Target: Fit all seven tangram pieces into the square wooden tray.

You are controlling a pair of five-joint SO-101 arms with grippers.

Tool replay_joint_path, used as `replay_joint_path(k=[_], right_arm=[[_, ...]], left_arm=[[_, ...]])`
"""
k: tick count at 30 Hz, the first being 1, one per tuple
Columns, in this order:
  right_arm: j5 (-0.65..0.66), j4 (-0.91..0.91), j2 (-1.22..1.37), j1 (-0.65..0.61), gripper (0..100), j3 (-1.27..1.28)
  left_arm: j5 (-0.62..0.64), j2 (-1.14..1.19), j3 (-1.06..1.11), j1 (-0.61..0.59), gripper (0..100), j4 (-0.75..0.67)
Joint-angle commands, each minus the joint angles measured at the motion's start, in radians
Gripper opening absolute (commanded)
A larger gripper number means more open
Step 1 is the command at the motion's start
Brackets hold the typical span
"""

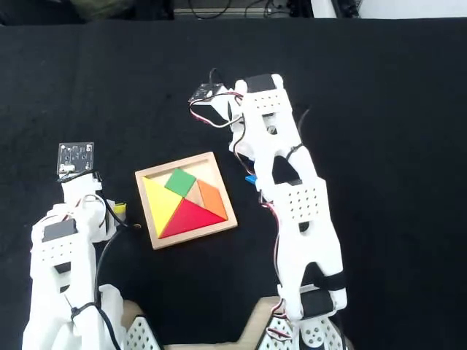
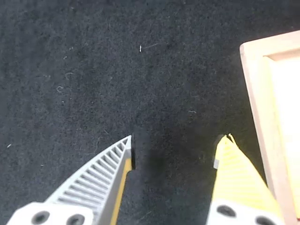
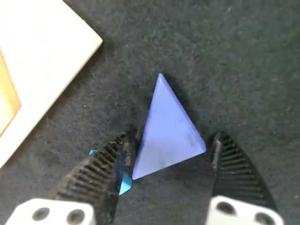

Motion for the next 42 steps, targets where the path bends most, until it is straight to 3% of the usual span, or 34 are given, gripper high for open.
replay_joint_path(k=[1,7,15,22,31,35,42], right_arm=[[0.017,-0.012,-0.01,0.018,27.5,-0.035],[0.12,-0.012,0.008,0.017,13.7,-0.03],[0.123,-0.011,0.054,0.002,13.2,-0.054],[0.123,0.077,0.051,0.002,1.2,-0.228],[0.074,0.091,-0.05,0.002,1.1,-0.364],[-0.015,0.091,-0.262,-0.04,1.1,-0.208],[-0.078,0.043,-0.734,-0.183,1.1,0.364]], left_arm=[[0.002,-0.002,-0.004,0.013,28,-0.018],[0.002,-0.002,-0.004,0.013,28,-0.02],[0.002,-0.002,-0.004,0.013,28,-0.02],[0.002,-0.002,-0.004,0.013,28,-0.02],[0.002,-0.002,-0.004,0.013,28,-0.02],[0.002,-0.002,-0.004,0.01,28,-0.02],[0.009,-0.002,-0.013,-0.042,28,-0.02]])
